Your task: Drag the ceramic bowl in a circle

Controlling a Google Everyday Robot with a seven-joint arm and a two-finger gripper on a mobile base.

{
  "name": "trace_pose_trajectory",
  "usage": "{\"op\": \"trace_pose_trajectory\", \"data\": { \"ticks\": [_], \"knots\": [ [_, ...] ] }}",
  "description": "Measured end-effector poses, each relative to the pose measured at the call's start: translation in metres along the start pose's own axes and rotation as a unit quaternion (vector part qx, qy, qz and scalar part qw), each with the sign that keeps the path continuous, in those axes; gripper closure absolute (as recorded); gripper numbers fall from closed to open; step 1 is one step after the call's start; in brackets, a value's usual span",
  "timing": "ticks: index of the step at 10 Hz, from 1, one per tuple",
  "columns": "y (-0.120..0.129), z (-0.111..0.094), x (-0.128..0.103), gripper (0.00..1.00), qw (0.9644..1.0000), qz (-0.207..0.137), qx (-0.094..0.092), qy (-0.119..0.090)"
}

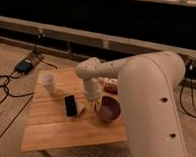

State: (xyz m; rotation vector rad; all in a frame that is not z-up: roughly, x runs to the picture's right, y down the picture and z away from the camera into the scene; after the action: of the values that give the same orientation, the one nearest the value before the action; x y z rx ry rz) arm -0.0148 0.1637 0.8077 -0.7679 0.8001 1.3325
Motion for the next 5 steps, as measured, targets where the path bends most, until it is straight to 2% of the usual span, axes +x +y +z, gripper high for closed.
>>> {"op": "trace_pose_trajectory", "data": {
  "ticks": [5],
  "knots": [
    [0.0003, -0.0002, 0.0007, 0.20, 1.0000, -0.001, 0.002, 0.001]
  ]
}}
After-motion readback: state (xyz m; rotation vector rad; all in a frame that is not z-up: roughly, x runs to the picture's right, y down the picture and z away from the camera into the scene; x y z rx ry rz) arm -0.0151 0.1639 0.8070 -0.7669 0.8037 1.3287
